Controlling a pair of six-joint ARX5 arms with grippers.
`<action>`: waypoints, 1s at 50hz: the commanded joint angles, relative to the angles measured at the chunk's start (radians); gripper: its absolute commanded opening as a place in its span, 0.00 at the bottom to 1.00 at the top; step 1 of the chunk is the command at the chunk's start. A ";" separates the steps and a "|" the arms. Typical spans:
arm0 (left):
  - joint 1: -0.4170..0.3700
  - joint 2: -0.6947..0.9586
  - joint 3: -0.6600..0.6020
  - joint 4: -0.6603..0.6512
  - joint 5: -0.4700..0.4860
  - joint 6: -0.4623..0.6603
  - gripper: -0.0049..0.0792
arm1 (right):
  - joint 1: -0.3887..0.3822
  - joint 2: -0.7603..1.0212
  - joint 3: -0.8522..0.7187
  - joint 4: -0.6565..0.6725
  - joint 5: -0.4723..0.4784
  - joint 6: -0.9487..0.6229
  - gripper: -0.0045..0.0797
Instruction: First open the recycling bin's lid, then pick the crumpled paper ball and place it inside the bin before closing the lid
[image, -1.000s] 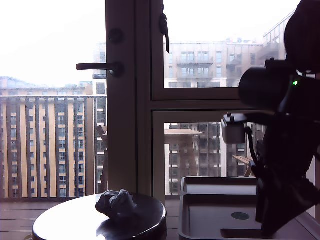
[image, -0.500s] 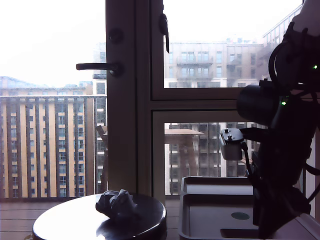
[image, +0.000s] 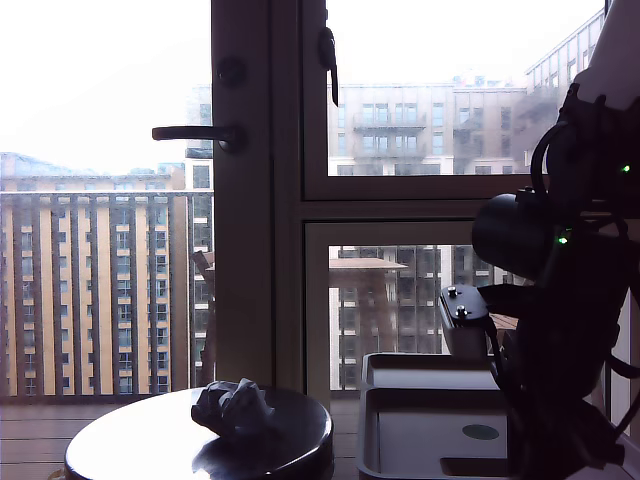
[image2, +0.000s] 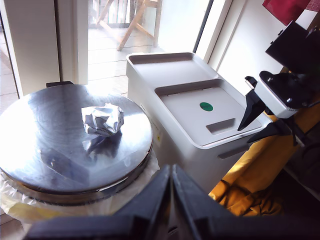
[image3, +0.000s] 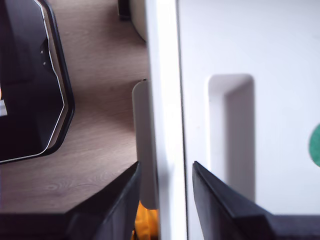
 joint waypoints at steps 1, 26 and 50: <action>-0.003 0.004 0.000 0.005 0.001 0.001 0.05 | -0.006 0.035 -0.002 0.008 0.000 -0.004 0.40; -0.003 0.004 0.000 0.004 0.001 0.001 0.05 | -0.005 0.044 0.058 -0.040 0.019 -0.003 0.06; -0.003 0.004 0.000 -0.004 0.001 0.001 0.05 | 0.015 0.026 0.171 -0.258 0.025 0.002 0.04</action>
